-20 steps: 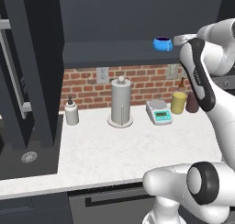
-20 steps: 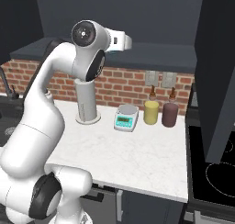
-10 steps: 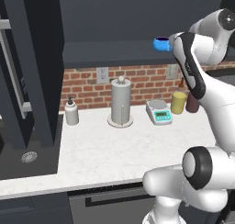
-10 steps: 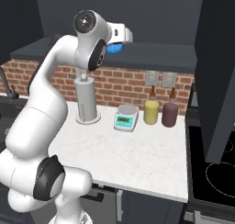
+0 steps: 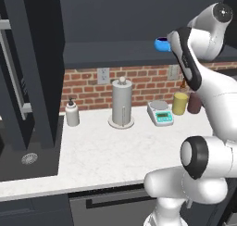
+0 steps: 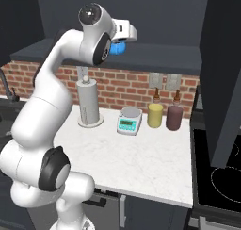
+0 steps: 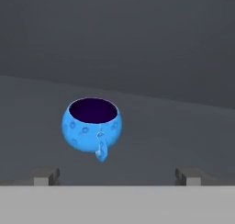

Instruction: Gather all objects into one cabinet and sort the glasses and bowls to opposite sides.

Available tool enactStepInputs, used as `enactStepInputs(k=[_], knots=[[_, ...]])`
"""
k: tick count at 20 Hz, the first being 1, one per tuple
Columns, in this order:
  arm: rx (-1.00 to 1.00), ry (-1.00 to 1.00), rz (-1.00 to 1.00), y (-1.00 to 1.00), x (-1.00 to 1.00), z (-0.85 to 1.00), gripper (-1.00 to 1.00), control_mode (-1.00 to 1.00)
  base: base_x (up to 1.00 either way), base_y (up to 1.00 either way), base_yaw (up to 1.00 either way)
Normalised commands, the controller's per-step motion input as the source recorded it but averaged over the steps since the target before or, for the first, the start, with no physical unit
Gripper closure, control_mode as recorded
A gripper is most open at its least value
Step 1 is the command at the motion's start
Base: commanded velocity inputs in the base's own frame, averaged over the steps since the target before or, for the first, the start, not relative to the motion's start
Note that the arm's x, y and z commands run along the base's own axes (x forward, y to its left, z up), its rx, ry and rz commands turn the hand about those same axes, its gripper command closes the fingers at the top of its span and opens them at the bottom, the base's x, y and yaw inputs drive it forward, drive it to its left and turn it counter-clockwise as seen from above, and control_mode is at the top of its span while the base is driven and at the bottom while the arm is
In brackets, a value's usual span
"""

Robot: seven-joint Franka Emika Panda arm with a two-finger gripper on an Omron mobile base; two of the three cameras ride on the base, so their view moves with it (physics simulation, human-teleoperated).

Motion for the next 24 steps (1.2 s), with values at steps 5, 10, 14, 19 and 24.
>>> enactStepInputs(k=[5,10,14,19,24], knots=[[0.00,0.05,0.00,0.03,0.19,-0.05,-1.00,-1.00,0.00,0.00,0.00],[0.00,0.04,0.00,0.03,0.26,-0.11,-1.00,-1.00,0.00,0.00,0.00],[0.00,0.05,0.00,0.01,0.19,-0.13,-1.00,-1.00,0.00,0.00,0.00],[0.00,0.05,0.00,0.00,0.11,-0.13,-1.00,-1.00,0.00,0.00,0.00],[0.00,0.07,0.00,0.00,0.05,-0.15,-1.00,-1.00,0.00,0.00,0.00]])
